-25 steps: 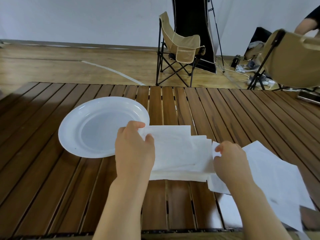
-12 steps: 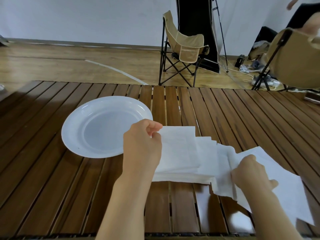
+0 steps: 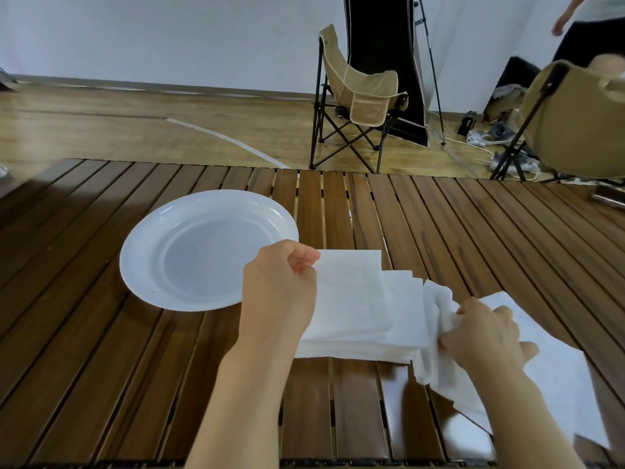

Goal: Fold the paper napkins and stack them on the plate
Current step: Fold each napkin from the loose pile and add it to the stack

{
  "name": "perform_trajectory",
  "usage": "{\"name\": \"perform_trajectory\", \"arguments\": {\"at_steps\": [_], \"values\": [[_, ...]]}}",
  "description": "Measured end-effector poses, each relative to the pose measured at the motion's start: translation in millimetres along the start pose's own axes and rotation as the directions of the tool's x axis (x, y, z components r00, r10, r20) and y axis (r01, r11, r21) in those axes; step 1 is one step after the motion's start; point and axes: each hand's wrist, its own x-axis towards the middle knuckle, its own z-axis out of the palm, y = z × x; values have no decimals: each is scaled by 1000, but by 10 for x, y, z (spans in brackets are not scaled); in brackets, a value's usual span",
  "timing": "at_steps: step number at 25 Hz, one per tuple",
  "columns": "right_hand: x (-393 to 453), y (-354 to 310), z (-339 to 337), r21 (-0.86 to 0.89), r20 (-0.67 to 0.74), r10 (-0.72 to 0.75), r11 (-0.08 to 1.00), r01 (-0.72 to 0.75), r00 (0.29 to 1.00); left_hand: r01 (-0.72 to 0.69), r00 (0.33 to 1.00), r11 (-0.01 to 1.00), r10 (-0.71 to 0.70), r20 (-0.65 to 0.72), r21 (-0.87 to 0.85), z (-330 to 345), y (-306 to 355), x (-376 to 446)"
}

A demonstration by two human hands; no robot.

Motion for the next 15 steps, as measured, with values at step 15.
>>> {"name": "perform_trajectory", "arguments": {"at_steps": [15], "values": [[-35,-118,-233,459,-290,-159,842,283,944,1,999,1000,-1,33,-9,0,9,-16]]}}
